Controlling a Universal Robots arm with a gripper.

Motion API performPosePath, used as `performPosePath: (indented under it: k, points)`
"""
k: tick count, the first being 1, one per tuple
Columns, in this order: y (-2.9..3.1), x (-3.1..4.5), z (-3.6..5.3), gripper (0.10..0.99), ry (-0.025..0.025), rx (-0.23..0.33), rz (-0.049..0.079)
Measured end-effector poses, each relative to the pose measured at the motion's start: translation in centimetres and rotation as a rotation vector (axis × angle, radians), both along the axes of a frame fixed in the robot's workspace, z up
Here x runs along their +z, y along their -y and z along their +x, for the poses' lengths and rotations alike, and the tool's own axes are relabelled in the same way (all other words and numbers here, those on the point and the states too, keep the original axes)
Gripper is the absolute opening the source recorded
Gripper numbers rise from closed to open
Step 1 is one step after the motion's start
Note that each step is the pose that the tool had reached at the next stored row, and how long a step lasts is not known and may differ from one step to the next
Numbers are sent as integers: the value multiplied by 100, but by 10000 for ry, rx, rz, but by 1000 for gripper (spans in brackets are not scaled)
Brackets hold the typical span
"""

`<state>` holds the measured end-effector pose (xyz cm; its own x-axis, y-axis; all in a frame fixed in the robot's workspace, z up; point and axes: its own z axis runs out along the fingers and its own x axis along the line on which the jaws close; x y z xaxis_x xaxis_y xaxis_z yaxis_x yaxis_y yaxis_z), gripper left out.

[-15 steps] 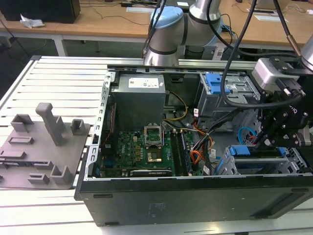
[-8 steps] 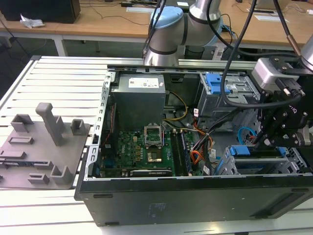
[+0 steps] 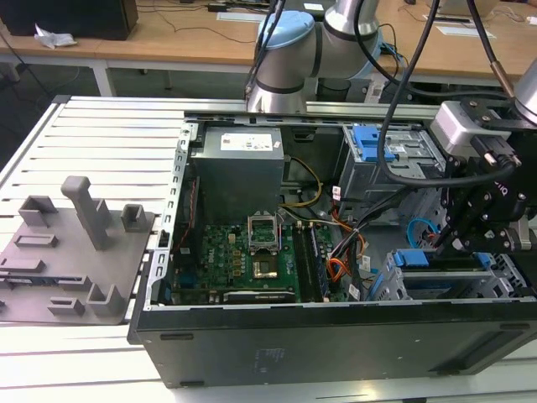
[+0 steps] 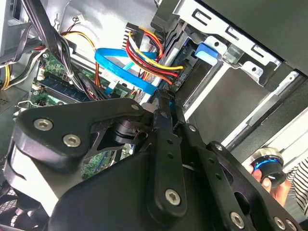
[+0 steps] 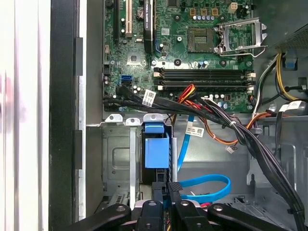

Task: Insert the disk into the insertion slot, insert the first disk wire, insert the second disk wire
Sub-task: 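Insert the second disk wire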

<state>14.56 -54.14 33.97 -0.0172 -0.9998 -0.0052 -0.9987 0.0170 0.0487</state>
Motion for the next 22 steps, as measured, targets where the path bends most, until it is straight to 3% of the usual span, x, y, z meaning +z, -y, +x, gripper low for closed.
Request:
performPosePath:
  k: [6,7,8,16,22]
  points:
    - [1,30,0,165,-1,-1,32]
    - [0,34,0,165,-1,0,94]
    - [0,34,0,165,0,1,243]
    - [30,24,2,165,-2,-2,256]
    - [43,-44,4,165,-2,1,249]
